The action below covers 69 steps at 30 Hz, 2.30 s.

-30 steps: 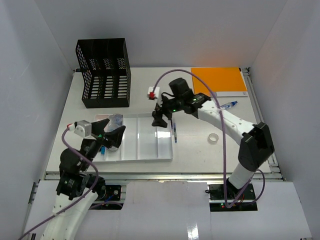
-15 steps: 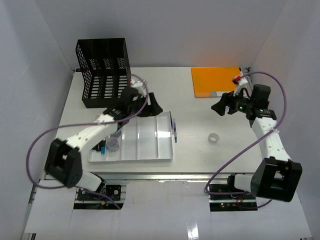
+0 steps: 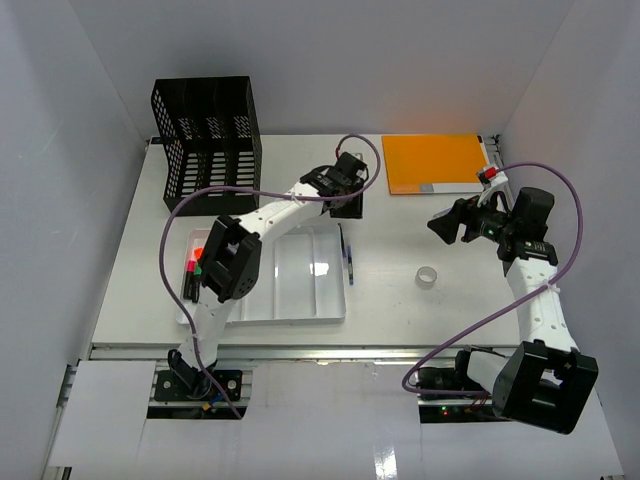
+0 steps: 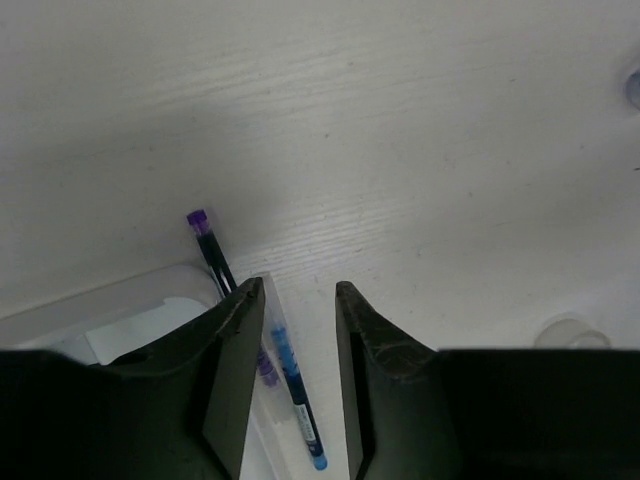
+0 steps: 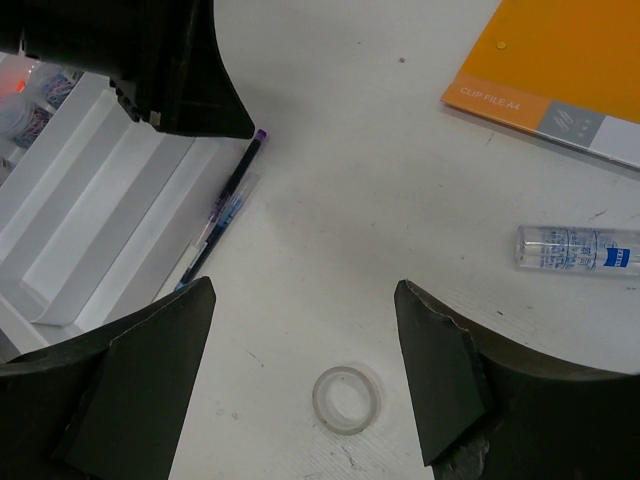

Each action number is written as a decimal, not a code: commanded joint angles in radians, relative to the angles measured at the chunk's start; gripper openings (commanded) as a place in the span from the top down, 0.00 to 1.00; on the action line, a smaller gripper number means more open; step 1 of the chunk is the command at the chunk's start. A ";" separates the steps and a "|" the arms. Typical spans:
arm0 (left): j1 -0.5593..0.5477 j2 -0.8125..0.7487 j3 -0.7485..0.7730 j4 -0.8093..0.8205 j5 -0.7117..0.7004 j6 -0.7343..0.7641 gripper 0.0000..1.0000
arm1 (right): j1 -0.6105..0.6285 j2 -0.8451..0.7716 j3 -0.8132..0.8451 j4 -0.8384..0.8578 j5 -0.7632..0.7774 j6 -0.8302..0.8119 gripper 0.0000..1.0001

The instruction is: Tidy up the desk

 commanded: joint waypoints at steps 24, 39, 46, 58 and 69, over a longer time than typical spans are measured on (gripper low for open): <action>-0.154 0.181 0.232 -0.323 -0.496 -0.191 0.62 | -0.003 -0.006 -0.001 0.042 -0.002 0.017 0.20; -0.162 0.224 0.208 -0.365 -0.546 -0.260 0.62 | -0.001 0.006 -0.001 0.042 0.006 0.019 0.20; -0.163 0.222 0.190 -0.348 -0.514 -0.264 0.63 | -0.002 0.007 -0.001 0.041 0.008 0.017 0.20; -0.186 0.188 0.153 -0.271 -0.417 -0.205 0.69 | -0.003 0.009 -0.001 0.041 0.010 0.015 0.20; -0.184 0.194 0.104 -0.258 -0.338 -0.214 0.66 | -0.001 0.009 0.001 0.039 0.010 0.015 0.20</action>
